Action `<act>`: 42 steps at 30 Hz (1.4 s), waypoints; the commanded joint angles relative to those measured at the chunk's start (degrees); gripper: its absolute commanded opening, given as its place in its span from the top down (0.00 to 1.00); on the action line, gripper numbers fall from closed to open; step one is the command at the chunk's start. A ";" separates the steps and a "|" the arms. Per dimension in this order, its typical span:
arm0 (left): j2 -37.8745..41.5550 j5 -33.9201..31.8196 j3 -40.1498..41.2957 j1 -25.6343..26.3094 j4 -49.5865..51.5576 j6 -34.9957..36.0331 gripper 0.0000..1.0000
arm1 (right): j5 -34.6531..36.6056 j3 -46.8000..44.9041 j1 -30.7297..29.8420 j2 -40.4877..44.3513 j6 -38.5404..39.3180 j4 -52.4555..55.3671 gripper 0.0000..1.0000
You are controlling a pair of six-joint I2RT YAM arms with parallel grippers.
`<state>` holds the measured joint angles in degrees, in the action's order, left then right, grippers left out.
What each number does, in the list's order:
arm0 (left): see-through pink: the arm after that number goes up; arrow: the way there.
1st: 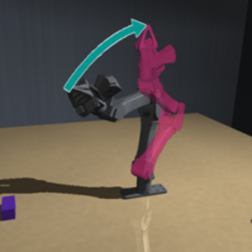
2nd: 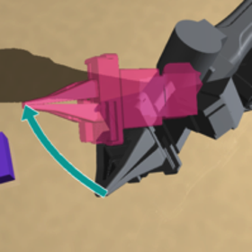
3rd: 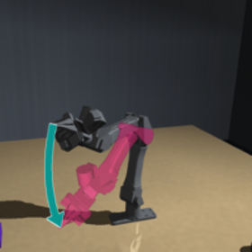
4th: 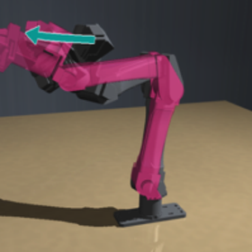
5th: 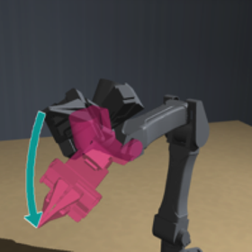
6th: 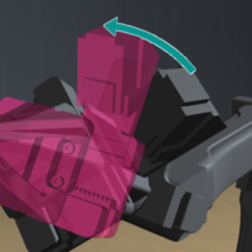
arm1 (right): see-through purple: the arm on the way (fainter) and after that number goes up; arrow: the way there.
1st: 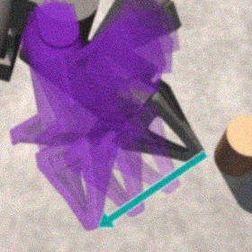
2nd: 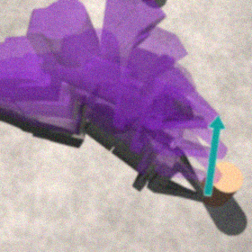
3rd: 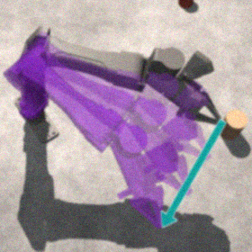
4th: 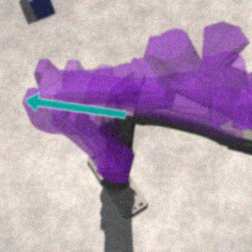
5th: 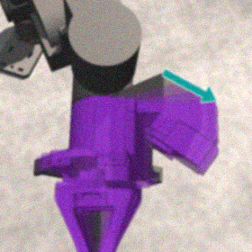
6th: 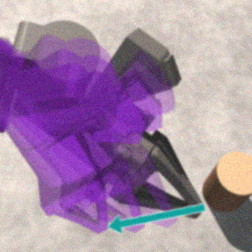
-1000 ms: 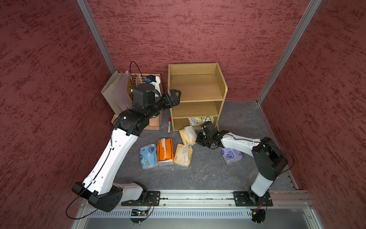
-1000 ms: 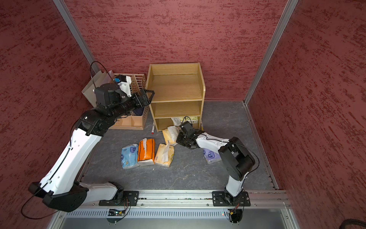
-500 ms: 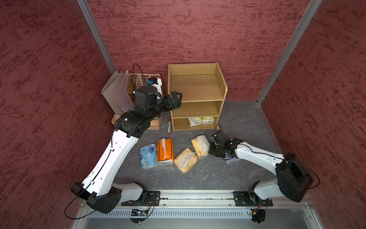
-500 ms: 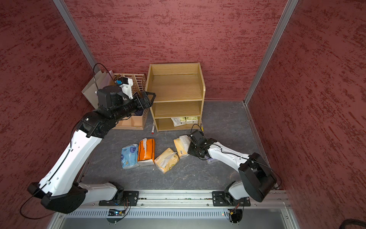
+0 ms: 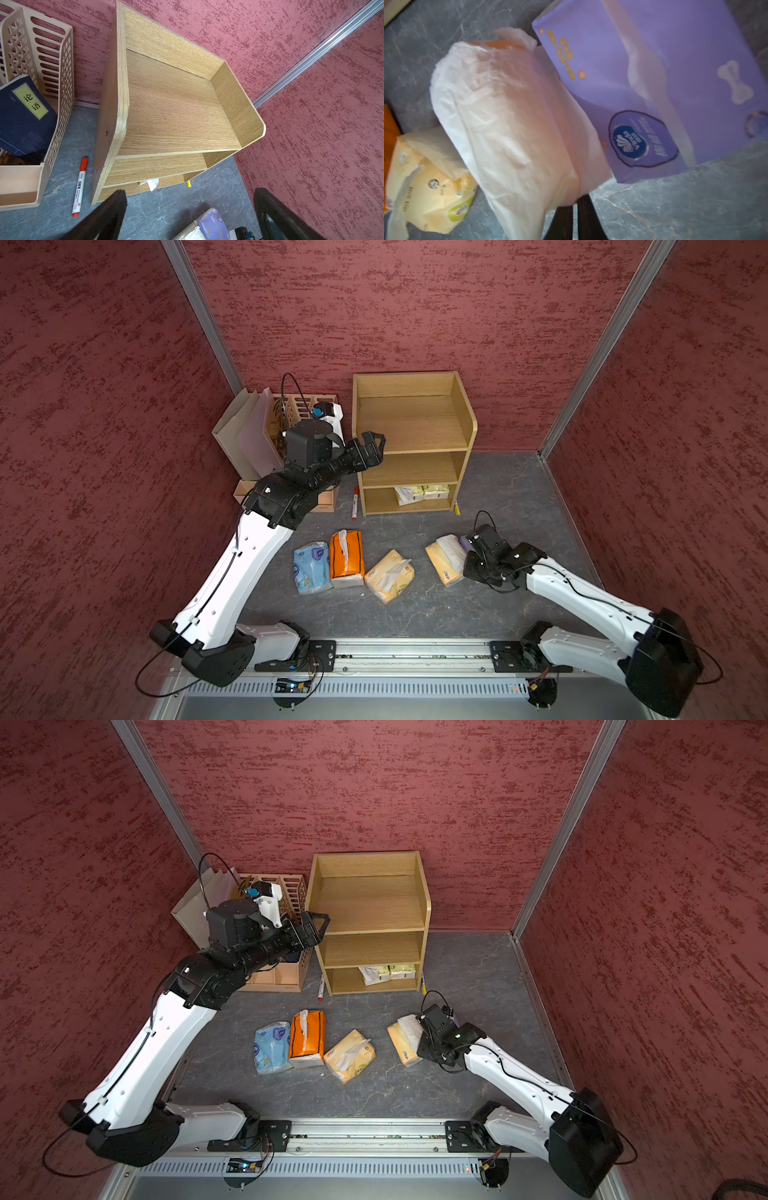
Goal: Remove the tissue boxes from the shelf
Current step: Place the box of tissues at the center of the board, then move the box of tissues to the center of the board.
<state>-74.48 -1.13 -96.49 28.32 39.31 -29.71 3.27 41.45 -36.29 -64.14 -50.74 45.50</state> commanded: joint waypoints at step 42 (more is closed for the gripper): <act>0.30 2.99 2.83 -4.77 -1.49 -4.03 0.00 | -17.62 33.92 -16.15 -42.43 10.04 -11.52 0.74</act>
<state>-75.07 1.45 -92.27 23.73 37.01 -33.71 -11.57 72.66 -52.77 -105.95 -41.08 38.50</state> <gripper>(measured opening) 0.996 0.255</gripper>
